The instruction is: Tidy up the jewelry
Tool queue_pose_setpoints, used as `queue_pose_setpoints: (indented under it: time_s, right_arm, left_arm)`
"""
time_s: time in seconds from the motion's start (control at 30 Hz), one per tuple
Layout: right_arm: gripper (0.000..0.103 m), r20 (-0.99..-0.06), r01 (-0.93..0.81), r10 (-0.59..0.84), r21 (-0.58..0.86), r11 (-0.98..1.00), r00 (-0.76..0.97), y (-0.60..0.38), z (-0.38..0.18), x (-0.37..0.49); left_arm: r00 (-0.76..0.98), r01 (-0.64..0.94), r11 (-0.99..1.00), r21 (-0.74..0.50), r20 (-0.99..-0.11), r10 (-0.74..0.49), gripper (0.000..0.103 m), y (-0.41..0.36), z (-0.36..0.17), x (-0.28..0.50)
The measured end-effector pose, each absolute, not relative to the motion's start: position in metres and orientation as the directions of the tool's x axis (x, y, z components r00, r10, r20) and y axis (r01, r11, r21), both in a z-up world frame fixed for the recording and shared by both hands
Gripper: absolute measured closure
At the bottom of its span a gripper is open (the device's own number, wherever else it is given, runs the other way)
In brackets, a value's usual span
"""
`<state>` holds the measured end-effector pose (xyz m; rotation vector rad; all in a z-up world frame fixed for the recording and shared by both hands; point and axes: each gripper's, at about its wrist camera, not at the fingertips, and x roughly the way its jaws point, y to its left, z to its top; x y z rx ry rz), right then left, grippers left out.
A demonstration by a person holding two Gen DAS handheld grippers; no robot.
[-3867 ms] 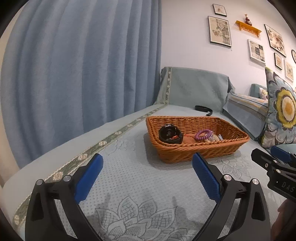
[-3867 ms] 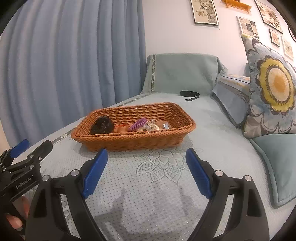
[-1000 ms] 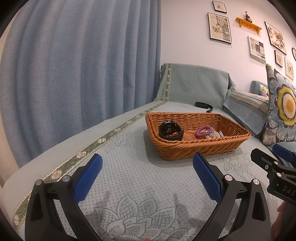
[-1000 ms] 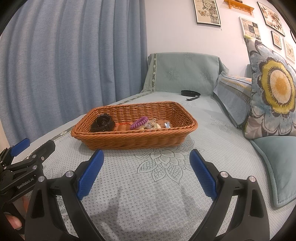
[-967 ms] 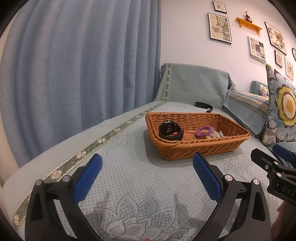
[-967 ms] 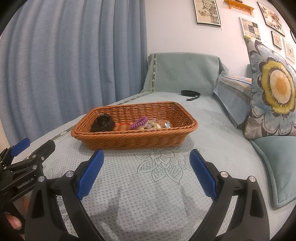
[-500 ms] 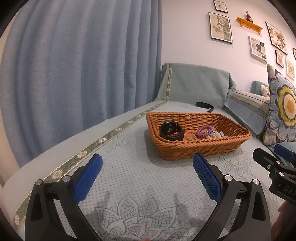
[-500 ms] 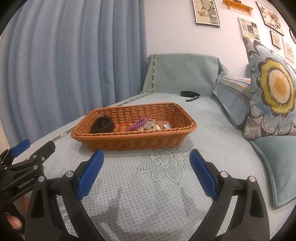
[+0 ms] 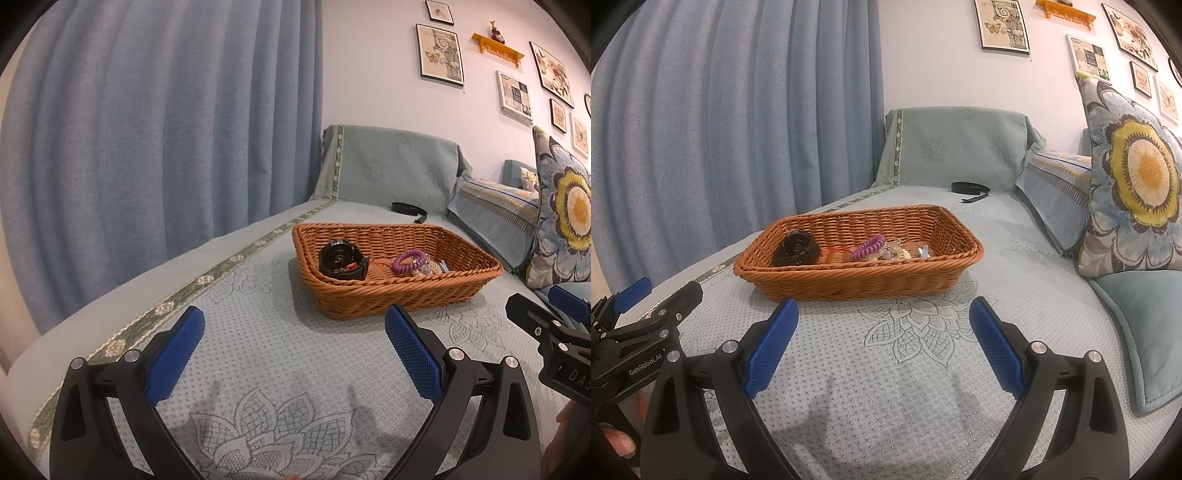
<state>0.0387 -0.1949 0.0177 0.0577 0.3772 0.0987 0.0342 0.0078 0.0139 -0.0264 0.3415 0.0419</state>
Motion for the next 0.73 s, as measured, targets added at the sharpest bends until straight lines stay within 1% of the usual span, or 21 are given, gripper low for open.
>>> queue_pose_setpoints:
  time_s: [0.27,0.73]
  right_arm:
    - [0.014,-0.365,-0.085,0.107,0.075,0.994,0.925,-0.195,0.0177,0.0388]
    - [0.014,-0.364,-0.085,0.106,0.074,0.994,0.925,-0.1945,0.0176,0.0388]
  left_arm:
    - [0.937,-0.045,0.999,-0.026,-0.346,0.033,0.008,0.0081,0.0134,0.0355]
    - [0.94,-0.044,0.999,-0.027,-0.339,0.032,0.008,0.0109,0.0147,0.0355]
